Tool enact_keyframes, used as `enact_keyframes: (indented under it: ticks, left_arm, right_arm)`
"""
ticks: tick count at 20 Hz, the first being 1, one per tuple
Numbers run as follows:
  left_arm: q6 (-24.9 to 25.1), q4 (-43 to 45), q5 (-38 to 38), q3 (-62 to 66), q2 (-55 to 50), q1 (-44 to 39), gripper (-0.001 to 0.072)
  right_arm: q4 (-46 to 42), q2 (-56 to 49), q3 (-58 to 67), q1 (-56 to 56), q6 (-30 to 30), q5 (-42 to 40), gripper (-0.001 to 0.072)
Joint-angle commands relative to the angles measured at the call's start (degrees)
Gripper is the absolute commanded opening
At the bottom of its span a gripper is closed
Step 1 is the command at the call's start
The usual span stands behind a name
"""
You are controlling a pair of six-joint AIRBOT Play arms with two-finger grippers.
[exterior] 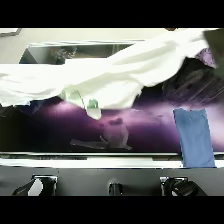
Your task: Fold the clothes and pants, and hang the long-sleeved shirts on hangers.
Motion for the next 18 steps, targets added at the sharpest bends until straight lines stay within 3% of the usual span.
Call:
enact_keyframes:
  ticks: [1,7,11,14,18]
  left_arm:
    - [-4.9,5.8,-5.1,-0.3,4.9,0.0,0.0014]
    - [-3.3,6.0,-2.8,-14.1,-3.0,-4.3,0.0015]
    - [-2.8,10.9,14.2,-26.2,-15.2,-14.5,0.0015]
    - [-2.9,11.3,26.2,-26.8,-26.9,-19.9,0.0017]
    - [-2.9,10.8,31.5,-23.5,-36.3,-22.5,0.0057]
  right_arm:
    - [-1.7,0.1,1.6,0.0,2.7,1.6,0.0027]
    - [-1.0,-20.7,1.6,0.0,2.6,1.6,0.0028]
    - [4.7,-39.1,1.6,0.0,1.0,-2.9,0.0028]
    - [9.5,-49.4,1.6,0.0,1.0,-8.3,0.0028]
    - [12.2,-53.9,1.6,0.0,1.4,-11.4,0.0027]
